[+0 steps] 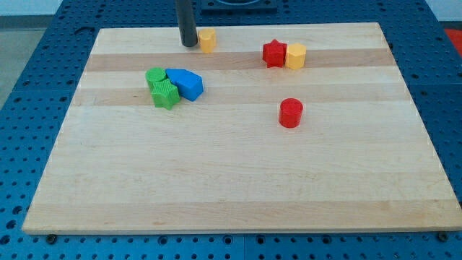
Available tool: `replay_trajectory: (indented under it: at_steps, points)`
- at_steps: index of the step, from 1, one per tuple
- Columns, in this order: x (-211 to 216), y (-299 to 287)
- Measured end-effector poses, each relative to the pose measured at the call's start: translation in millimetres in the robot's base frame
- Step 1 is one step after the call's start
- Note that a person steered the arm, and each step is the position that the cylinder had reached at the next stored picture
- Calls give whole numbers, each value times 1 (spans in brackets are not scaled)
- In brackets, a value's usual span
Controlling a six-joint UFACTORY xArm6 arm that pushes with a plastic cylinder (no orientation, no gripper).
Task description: Push the yellow heart slightly right
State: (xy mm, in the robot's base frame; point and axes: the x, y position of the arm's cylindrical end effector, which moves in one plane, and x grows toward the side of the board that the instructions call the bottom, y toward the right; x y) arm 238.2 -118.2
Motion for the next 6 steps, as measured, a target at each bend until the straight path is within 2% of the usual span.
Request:
replay_trajectory:
  at_steps: [1,2,4,5,6]
  points:
    - [-8,-39]
    - [-14,-6]
    - [-8,103]
    - [-15,103]
    - [-43,105]
